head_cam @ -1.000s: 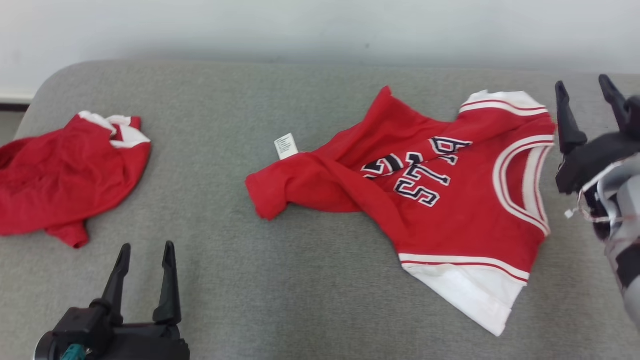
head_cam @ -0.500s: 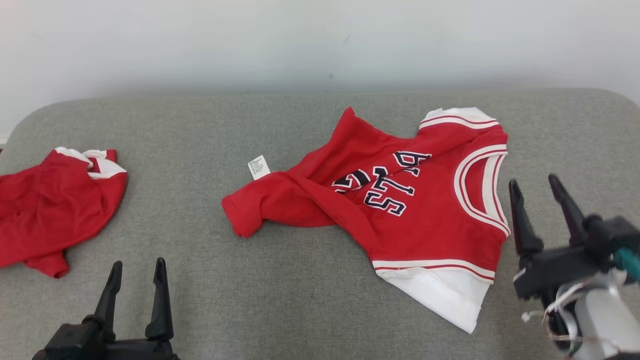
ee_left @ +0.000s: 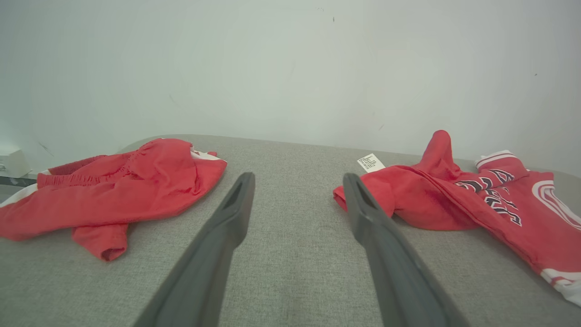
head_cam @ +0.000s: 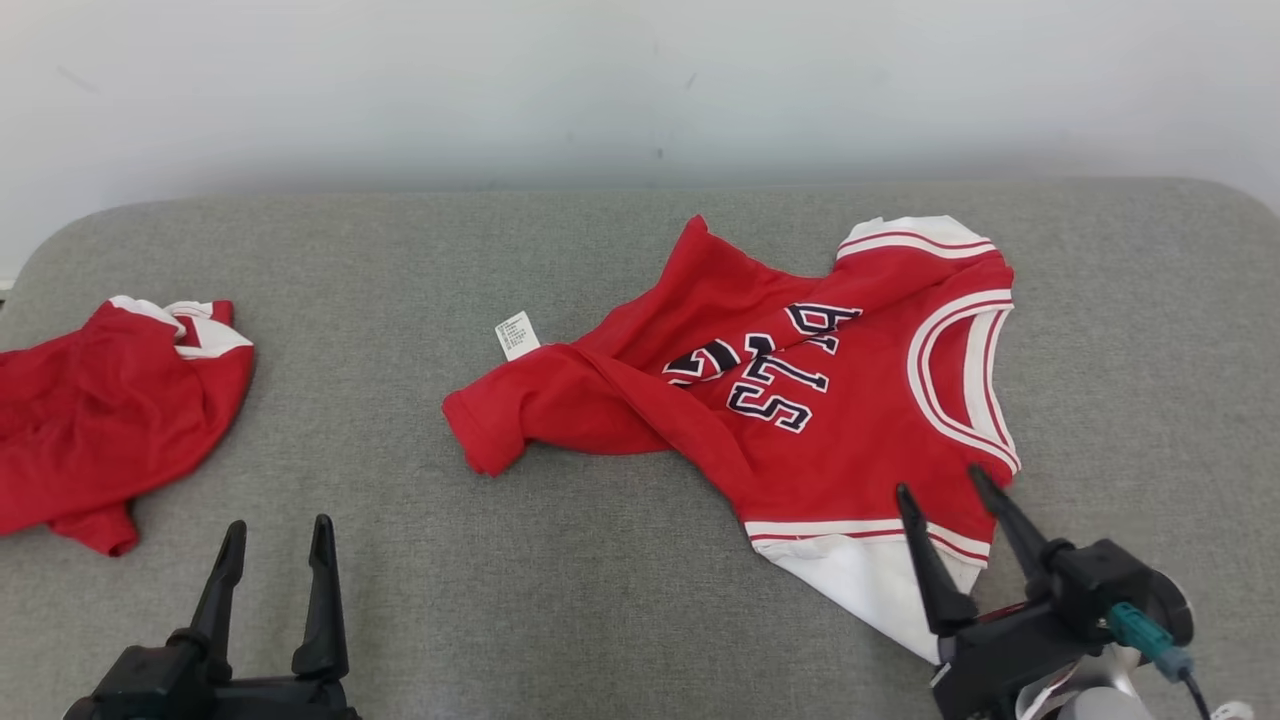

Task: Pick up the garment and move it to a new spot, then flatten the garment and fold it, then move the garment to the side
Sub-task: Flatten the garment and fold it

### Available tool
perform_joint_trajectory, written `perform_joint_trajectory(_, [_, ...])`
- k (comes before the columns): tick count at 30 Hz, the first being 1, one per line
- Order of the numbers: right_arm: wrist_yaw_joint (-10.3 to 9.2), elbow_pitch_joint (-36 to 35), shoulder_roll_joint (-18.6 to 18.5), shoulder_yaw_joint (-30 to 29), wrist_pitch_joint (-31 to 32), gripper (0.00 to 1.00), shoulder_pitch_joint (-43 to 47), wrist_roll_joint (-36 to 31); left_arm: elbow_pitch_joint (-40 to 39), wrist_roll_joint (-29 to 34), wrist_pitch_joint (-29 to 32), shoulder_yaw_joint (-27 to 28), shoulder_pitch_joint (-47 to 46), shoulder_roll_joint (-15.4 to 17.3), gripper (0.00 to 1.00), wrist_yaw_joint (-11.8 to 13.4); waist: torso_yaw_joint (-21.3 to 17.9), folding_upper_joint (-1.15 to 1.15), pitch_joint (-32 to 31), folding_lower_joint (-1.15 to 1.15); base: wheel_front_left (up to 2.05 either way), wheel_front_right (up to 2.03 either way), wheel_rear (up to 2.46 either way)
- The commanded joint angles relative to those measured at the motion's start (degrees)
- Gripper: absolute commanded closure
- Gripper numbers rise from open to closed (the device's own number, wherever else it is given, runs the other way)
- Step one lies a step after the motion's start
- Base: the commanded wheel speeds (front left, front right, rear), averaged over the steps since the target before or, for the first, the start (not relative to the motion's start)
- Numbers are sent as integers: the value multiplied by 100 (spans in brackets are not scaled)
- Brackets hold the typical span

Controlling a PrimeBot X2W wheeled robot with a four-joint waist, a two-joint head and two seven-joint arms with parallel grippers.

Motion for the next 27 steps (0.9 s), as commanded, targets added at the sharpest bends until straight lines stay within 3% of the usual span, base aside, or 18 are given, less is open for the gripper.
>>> perform_joint_trajectory(1, [-15,-7,-12,134,60,0,35,43,1,17,-5,-4,-42,2,0,-32,50,0,4,1,0,0,0])
perform_joint_trajectory(15, [-14,780,-114,1150,477,0,-256,257,-7,-123,-5,-80,-91,1,0,48,393,0,189,1,0,0,0])
perform_joint_trajectory(16, [-14,854,-98,1189,480,11,-292,266,-13,-127,-5,-93,-93,1,0,56,408,0,199,1,0,0,0])
perform_joint_trajectory(17, [-14,924,-92,1238,455,34,-335,285,-15,-130,-5,-101,-94,2,0,61,422,0,207,1,0,0,0])
perform_joint_trajectory(18, [-14,993,-97,1297,440,62,-380,282,-15,-134,-5,-109,-98,2,0,57,434,0,211,1,0,0,0])
perform_joint_trajectory(19, [-14,1051,-80,1332,418,100,-423,296,-13,-136,-5,-115,-99,1,0,65,442,0,212,1,0,0,0])
perform_joint_trajectory(27, [-14,1180,-47,1597,195,100,-426,404,48,-124,-5,-151,-34,1,0,89,467,0,115,1,0,0,0])
